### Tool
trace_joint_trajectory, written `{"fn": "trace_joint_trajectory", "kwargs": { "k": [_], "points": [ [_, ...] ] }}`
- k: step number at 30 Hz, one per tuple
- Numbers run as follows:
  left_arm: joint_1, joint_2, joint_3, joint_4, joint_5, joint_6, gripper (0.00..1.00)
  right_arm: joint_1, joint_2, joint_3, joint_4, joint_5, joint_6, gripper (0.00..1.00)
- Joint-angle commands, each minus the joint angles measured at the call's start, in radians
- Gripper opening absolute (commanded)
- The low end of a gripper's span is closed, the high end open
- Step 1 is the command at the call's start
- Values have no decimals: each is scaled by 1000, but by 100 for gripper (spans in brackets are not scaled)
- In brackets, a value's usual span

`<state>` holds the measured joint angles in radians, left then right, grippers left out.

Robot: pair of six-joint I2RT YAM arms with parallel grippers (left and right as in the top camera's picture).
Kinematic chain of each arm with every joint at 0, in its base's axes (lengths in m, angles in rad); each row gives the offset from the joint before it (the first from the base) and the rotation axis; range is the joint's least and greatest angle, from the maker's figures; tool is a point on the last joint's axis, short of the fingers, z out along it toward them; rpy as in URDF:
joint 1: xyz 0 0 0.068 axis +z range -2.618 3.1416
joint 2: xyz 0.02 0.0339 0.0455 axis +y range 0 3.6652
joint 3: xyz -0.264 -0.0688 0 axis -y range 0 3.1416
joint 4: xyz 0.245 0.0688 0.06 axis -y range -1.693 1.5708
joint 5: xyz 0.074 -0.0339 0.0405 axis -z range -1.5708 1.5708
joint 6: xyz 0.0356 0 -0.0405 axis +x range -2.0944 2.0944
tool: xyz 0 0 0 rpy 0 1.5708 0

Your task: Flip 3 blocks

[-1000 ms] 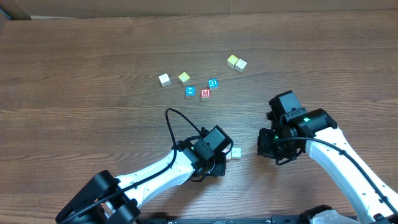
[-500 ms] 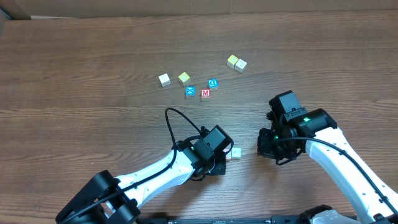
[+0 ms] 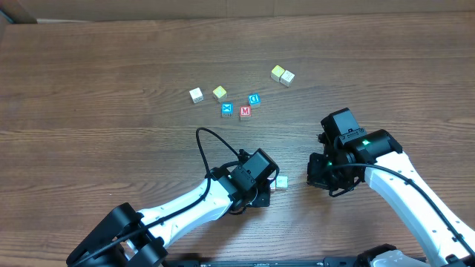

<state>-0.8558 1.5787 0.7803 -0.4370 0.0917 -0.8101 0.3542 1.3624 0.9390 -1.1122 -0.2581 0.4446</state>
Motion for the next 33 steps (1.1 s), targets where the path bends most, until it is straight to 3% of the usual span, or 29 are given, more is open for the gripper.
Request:
{"fn": "trace_joint_trajectory", "kwargs": {
  "k": [1, 7, 17, 21, 23, 25, 31, 33],
  "points": [
    [6, 12, -7, 3, -15, -8, 4, 5, -3, -3, 1, 2, 1, 4],
    [5, -8, 7, -21, 13, 6, 4, 5, -3, -3, 0, 2, 2, 4],
    [5, -217, 10, -184, -60, 57, 4, 5, -3, -3, 11, 3, 1, 4],
    [5, -246, 10, -237, -74, 176, 21, 5, -3, -3, 33, 3, 1, 4],
    [5, -245, 10, -272, -81, 216, 19, 5, -3, -3, 43, 3, 1, 12],
    [5, -245, 10, -309, -106, 226, 4, 5, -3, -3, 49, 3, 0, 18],
    [5, -245, 10, -375, -229, 270, 4, 5, -3, -3, 51, 3, -64, 20],
    [5, -245, 10, -379, -233, 272, 6, 5, -3, -3, 47, 2, -76, 14]
  ]
}}
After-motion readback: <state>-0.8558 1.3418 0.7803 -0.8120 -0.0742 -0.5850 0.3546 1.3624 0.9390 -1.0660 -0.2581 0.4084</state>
